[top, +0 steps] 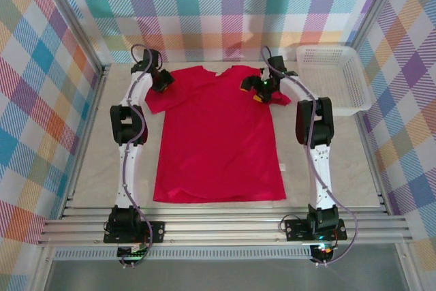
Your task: Fold the inside-out t-shirt
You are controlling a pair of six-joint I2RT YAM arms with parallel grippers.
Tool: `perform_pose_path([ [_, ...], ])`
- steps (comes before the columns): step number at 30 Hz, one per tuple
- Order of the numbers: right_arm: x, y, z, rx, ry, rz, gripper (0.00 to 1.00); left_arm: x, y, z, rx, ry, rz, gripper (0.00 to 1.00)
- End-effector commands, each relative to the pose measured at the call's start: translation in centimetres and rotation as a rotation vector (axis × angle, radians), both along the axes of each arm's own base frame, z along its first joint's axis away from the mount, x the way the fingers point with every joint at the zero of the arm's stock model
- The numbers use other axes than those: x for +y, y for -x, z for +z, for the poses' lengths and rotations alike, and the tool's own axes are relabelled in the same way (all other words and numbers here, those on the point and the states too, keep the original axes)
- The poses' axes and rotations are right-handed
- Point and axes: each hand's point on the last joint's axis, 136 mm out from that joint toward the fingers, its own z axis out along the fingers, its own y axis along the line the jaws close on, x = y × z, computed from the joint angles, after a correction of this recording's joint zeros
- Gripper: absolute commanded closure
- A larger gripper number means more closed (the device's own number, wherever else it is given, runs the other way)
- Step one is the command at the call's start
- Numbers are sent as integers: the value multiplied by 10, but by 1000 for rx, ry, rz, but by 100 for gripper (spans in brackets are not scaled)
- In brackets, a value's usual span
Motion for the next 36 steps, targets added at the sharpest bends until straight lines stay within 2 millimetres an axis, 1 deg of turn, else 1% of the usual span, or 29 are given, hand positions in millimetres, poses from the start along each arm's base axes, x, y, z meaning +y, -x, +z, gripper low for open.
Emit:
perform_pose_path([
  [1, -4, -3, -42, 81, 21, -24, 20, 2, -10, -29, -1, 54, 31, 62],
  [3, -5, -13, -33, 54, 37, -13, 20, 3, -17, -16, -39, 68, 22, 61],
  [5, -10, -20, -16, 23, 72, -5, 20, 8, -22, 11, -85, 61, 5, 57],
  [6, -12, -21, -7, 8, 85, -2, 20, 10, -22, 23, -99, 47, -5, 55],
  [7, -15, -22, 4, -7, 96, -1, 19, 13, -20, 40, -117, 22, -12, 53],
  [10, -15, -15, 39, -52, 96, 19, 19, 20, -5, 85, -133, -60, -33, 51],
  [12, -12, -3, 59, -66, 85, 29, 19, 20, 13, 105, -114, -94, -42, 50],
  [14, -11, 14, 72, -70, 76, 39, 19, 15, 41, 115, -62, -128, -57, 50],
  [15, -9, 23, 75, -67, 70, 42, 19, 10, 58, 112, -26, -137, -65, 50],
  [17, -6, 46, 75, -55, 50, 48, 19, -6, 97, 104, 24, -134, -87, 51],
  [18, -4, 58, 72, -45, 42, 49, 19, -14, 115, 101, 36, -122, -97, 51],
  [20, 1, 87, 65, -11, 24, 64, 19, -31, 158, 87, 65, -93, -119, 52],
  [22, 2, 115, 55, 27, 21, 74, 19, -39, 198, 74, 104, -80, -122, 53],
  [23, 2, 130, 51, 43, 27, 80, 20, -41, 222, 63, 136, -76, -128, 54],
  [25, -4, 159, 41, 77, 54, 76, 20, -42, 260, 53, 170, -83, -132, 56],
  [28, -22, 198, 29, 122, 114, 65, 21, -31, 311, 42, 233, -113, -116, 58],
  [29, -28, 211, 26, 138, 132, 61, 21, -30, 324, 40, 239, -109, -118, 58],
  [32, -39, 246, 21, 177, 182, 62, 24, -30, 357, 33, 245, -86, -115, 59],
  [34, -45, 267, 18, 198, 220, 53, 25, -33, 372, 26, 253, -62, -113, 60],
  [35, -45, 278, 19, 198, 231, 54, 25, -33, 380, 24, 261, -56, -107, 61],
  [36, -42, 287, 20, 195, 232, 60, 25, -36, 383, 26, 251, -44, -116, 61],
])
